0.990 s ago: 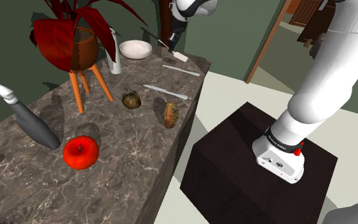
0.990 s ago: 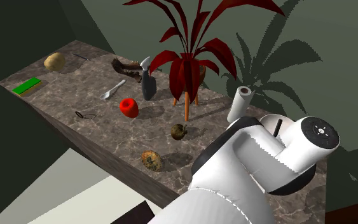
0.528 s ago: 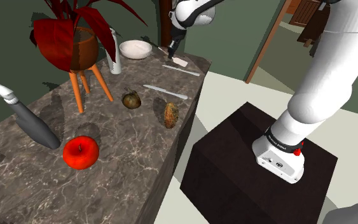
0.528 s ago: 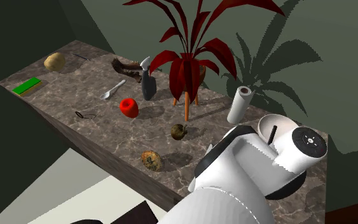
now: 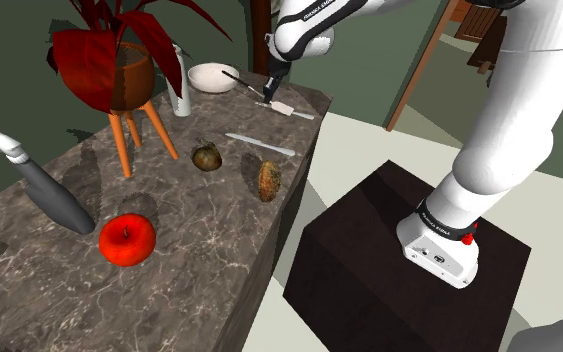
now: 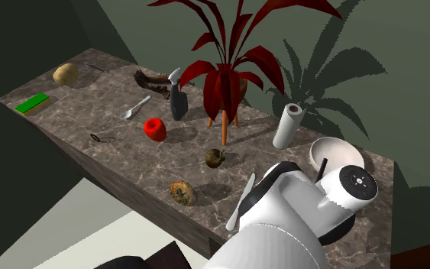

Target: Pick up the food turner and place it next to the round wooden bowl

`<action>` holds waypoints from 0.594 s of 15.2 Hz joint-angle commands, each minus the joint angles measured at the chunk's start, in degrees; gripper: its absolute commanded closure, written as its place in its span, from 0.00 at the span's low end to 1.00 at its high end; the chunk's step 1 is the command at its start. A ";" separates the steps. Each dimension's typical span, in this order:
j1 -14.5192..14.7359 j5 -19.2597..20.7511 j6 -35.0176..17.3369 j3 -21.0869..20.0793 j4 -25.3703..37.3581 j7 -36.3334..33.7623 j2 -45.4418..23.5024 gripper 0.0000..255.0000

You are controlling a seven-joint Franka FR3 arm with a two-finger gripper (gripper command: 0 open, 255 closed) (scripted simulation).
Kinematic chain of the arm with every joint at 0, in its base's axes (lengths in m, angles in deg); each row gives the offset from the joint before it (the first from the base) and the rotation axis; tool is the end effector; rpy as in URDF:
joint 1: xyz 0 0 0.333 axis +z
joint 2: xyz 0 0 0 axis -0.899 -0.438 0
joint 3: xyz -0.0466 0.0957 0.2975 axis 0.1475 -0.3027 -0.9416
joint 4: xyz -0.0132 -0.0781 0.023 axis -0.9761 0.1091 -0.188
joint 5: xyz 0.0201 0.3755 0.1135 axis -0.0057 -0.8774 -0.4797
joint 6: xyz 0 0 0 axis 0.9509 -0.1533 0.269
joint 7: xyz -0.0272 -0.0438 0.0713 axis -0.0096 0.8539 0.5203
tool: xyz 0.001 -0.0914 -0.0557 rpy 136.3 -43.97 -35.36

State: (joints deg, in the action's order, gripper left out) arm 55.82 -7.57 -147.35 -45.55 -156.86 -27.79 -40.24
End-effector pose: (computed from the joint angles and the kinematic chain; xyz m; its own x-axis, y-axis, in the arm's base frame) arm 0.6313 0.0307 0.3138 0.8695 0.4409 0.2226 0.4520 -0.8920 0.0009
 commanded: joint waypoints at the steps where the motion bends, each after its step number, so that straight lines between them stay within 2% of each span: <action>1: 0.08 0.15 -1.20 0.09 -0.31 0.00 -0.88 1.00; 4: 0.22 0.39 -2.92 0.24 -0.65 -0.03 -2.27 1.00; 9: 0.22 0.39 -2.91 0.24 -0.64 -0.03 -2.28 1.00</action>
State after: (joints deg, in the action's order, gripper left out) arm 56.01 -7.20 -150.36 -45.33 -157.36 -27.76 -42.37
